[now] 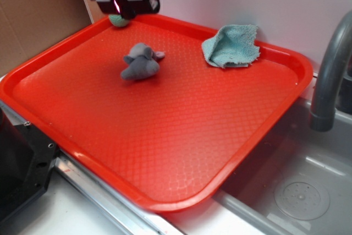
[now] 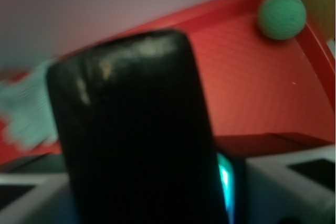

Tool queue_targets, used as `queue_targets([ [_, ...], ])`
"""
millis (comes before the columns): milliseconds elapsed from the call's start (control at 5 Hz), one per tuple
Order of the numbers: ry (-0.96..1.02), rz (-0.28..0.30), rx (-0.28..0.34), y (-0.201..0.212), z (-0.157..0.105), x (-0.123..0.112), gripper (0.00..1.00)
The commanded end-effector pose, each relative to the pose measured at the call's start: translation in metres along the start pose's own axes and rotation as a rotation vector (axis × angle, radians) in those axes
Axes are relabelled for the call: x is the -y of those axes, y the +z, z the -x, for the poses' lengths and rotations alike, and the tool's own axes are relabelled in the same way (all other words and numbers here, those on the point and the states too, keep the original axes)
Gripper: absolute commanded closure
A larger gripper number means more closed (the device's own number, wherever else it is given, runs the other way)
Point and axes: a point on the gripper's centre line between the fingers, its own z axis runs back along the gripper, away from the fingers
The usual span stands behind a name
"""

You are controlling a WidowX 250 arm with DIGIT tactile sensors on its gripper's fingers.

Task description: Grab the black box.

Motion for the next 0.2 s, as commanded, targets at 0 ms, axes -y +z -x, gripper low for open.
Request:
queue_targets([
  [0, -0.132, 0.04, 0.075, 0.08, 0.0104, 0.0264, 1.0],
])
